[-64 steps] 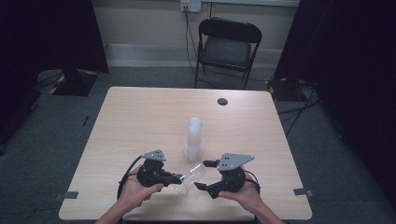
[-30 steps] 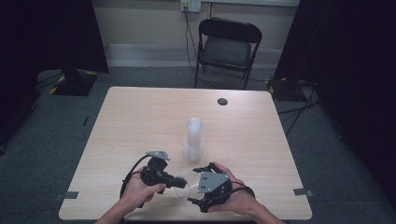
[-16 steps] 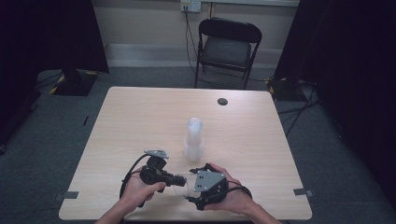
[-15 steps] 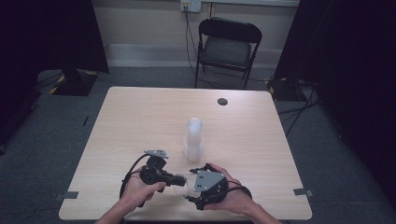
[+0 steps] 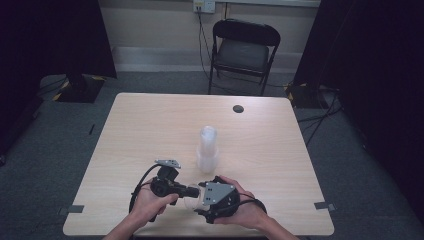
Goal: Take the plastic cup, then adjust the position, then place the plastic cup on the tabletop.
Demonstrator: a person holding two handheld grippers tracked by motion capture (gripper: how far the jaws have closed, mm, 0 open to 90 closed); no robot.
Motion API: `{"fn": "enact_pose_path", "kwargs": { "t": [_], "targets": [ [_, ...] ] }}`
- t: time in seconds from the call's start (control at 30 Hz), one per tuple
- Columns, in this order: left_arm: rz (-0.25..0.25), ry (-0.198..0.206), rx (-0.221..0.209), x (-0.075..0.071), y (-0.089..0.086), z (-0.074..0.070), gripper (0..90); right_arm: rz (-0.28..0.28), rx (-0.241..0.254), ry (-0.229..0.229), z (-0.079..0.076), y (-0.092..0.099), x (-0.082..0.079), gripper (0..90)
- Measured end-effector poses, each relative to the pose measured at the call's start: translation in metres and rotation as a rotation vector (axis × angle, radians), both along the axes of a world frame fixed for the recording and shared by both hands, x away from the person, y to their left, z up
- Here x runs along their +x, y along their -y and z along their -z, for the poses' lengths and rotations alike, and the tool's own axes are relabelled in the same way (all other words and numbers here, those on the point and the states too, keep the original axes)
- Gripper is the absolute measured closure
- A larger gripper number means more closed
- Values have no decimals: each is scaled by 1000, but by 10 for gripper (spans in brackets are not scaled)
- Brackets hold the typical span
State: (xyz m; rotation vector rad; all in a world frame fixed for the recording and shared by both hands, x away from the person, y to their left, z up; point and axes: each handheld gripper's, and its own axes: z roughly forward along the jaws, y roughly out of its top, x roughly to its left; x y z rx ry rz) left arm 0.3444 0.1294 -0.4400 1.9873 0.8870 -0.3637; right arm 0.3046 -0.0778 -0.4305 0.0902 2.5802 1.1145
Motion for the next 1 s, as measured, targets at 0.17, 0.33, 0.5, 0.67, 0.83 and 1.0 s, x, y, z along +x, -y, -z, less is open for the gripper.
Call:
{"fn": "enact_pose_path", "kwargs": {
  "t": [0.17, 0.33, 0.5, 0.67, 0.83, 1.0],
  "targets": [
    [-6, 2, 16, -1, 0, 0, 898, -4, -9, 9, 1, -6, 0, 252],
    [-1, 6, 34, -1, 4, 1, 899, -4, -8, 16, 1, -9, -1, 227],
    [-1, -1, 43, -1, 5, 2, 898, -7, -12, 11, 2, -11, -2, 237],
    [-16, 11, 37, 0, 4, 3, 893, -13, -5, 13, 3, -10, -2, 289],
    [-27, 12, 46, -1, 5, 3, 895, -4, -7, 18, 4, -10, -2, 289],
    [-26, 27, 44, -1, 3, 3, 892, -3, -2, 19, 3, -10, -2, 303]
  ]
}}
